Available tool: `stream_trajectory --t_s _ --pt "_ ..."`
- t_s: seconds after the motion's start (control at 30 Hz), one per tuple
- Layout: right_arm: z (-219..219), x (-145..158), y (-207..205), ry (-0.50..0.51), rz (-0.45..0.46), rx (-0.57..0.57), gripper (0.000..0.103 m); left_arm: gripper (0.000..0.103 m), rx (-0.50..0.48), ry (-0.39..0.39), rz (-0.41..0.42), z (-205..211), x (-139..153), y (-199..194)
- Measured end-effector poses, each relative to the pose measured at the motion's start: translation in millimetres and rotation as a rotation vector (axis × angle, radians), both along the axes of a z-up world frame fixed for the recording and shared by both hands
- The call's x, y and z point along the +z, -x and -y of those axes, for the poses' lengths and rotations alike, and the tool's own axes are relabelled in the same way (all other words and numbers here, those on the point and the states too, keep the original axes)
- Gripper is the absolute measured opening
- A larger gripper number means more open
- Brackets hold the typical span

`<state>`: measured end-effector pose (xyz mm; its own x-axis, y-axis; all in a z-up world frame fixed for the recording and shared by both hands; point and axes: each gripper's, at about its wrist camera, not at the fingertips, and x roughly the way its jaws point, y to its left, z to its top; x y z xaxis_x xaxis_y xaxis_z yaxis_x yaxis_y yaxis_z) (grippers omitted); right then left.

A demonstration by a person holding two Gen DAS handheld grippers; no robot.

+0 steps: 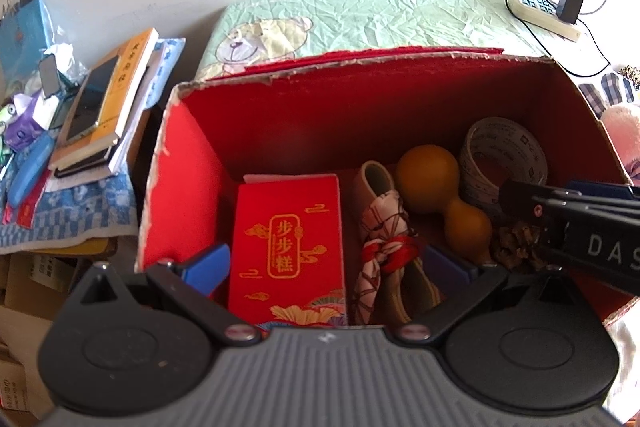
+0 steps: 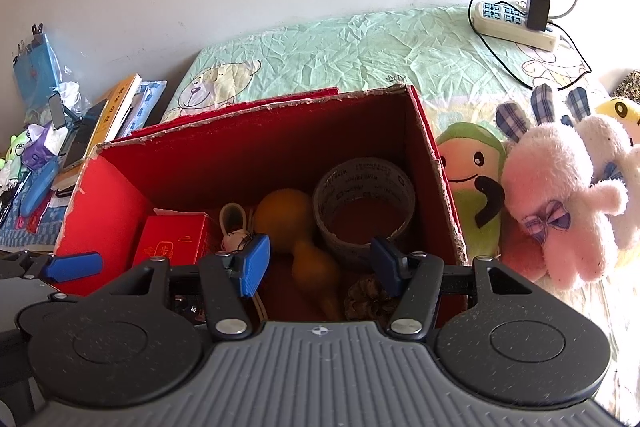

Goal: Organize objects

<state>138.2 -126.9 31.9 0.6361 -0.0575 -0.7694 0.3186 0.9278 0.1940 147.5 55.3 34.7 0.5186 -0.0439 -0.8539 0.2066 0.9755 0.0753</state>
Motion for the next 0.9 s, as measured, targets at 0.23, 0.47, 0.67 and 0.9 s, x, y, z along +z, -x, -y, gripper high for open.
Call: stream_trajectory --t_s 0.23,0.47,0.67,0.9 --pt "-3.0 -1.7 1.7 0.023 -0.014 0.003 0.06 0.102 -0.008 0.02 -0.016 0.5 -3.4 0.9" --pt "-1.5 -1.1 -0.7 0.032 -0.016 0.0 0.06 0.102 -0.005 -0.001 -0.012 2.6 -5.2 0.7" --pt "1.3 -3.8 1.7 0.02 -0.027 -0.012 0.06 0.102 0.006 -0.006 -0.006 1.9 -5.0 2.0" --pt "0.3 -2.4 -2.4 0.028 -0.02 0.003 0.06 0.102 0.004 -0.023 0.025 3.7 -1.6 3.3"
